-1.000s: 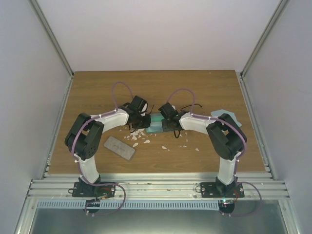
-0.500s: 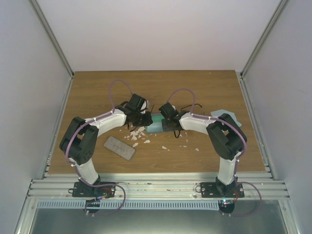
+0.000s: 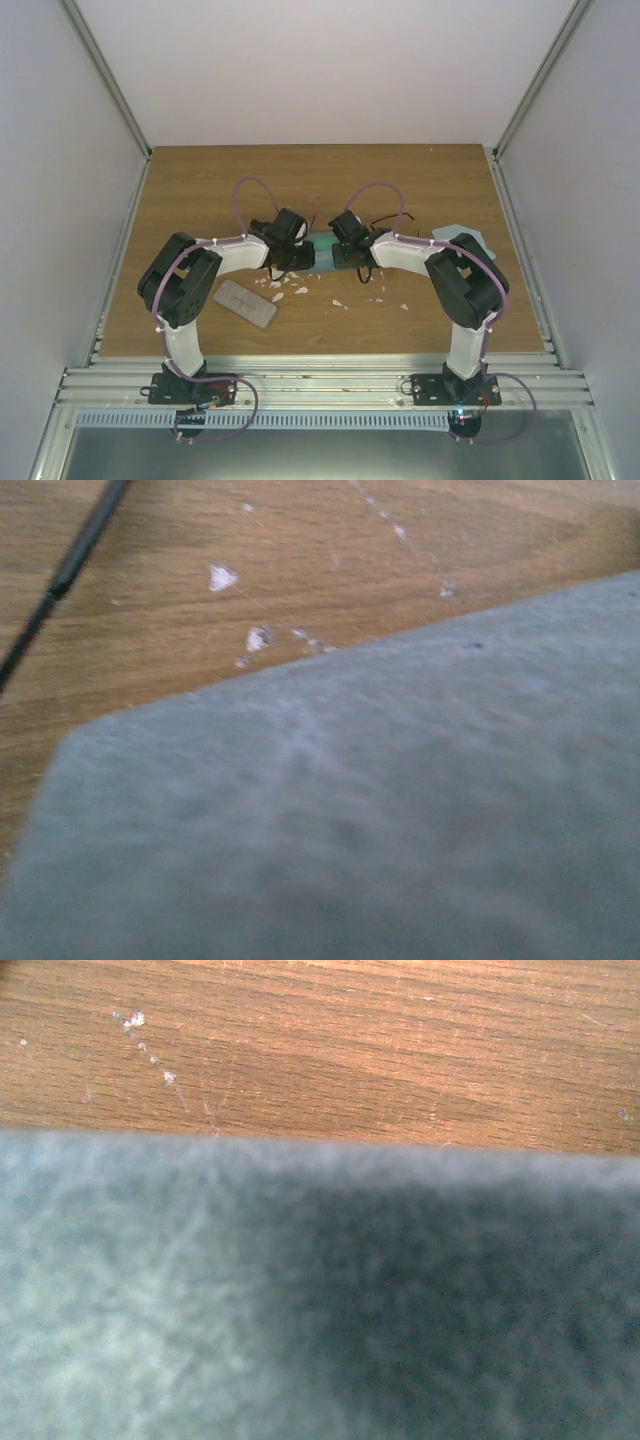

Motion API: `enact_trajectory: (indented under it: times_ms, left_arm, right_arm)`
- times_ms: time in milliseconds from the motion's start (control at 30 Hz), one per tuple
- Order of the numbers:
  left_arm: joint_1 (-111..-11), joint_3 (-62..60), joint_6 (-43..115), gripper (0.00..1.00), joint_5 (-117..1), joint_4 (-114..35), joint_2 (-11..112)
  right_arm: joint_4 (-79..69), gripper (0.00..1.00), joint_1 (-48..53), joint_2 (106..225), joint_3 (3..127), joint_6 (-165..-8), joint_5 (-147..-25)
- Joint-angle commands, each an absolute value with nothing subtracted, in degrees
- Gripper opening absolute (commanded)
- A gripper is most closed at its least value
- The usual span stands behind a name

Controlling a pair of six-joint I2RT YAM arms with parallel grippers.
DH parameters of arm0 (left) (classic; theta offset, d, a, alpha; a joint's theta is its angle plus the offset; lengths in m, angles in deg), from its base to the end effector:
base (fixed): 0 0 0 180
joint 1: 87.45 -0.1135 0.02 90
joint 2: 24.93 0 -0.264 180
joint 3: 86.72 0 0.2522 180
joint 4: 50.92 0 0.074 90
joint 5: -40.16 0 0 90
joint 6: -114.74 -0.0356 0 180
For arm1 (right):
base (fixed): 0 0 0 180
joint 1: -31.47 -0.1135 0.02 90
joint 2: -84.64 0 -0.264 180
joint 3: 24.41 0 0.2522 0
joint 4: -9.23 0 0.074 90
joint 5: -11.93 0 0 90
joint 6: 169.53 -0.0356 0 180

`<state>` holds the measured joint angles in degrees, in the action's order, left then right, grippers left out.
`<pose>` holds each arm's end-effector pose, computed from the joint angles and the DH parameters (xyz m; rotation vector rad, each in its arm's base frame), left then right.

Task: Organize the sunglasses
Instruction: Place the glasses cleaning cloth in the sunglasses case.

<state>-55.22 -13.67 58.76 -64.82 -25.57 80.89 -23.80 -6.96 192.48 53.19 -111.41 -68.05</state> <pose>0.3007 -0.2005 0.1390 0.0597 2.7257 -0.7252 0.2920 0.2238 0.1404 -0.0965 2.6553 0.1730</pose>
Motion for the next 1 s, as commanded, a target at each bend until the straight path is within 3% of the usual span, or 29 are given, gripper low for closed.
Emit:
enact_trajectory:
  times_ms: [0,500,700,833,967]
  left_arm:
    - [-54.8,-16.5,62.0,0.06,-57.8,-32.4,80.5]
    - [-54.8,-23.9,72.6,0.06,-51.0,-36.6,76.6]
    - [-54.8,-23.2,70.0,0.1,-56.5,-39.2,72.5]
    - [-54.8,-24.0,68.3,0.15,-55.6,-38.9,65.9]
    - [-54.8,-26.1,66.6,0.29,-54.3,-36.4,55.6]
  right_arm:
    - [-23.4,0.14,-6.2,192.7,51.5,-112.3,-69.5]
    - [-20.5,0.12,-5.8,189.8,50.1,-114.2,-66.7]
    - [-20.1,0.14,-5.5,181.3,49.1,-114.2,-68.4]
    - [-22.8,0.21,-4.8,172.5,48.2,-113.8,-68.1]
    - [-27.3,0.42,-3.1,164.3,44.2,-114.7,-63.6]
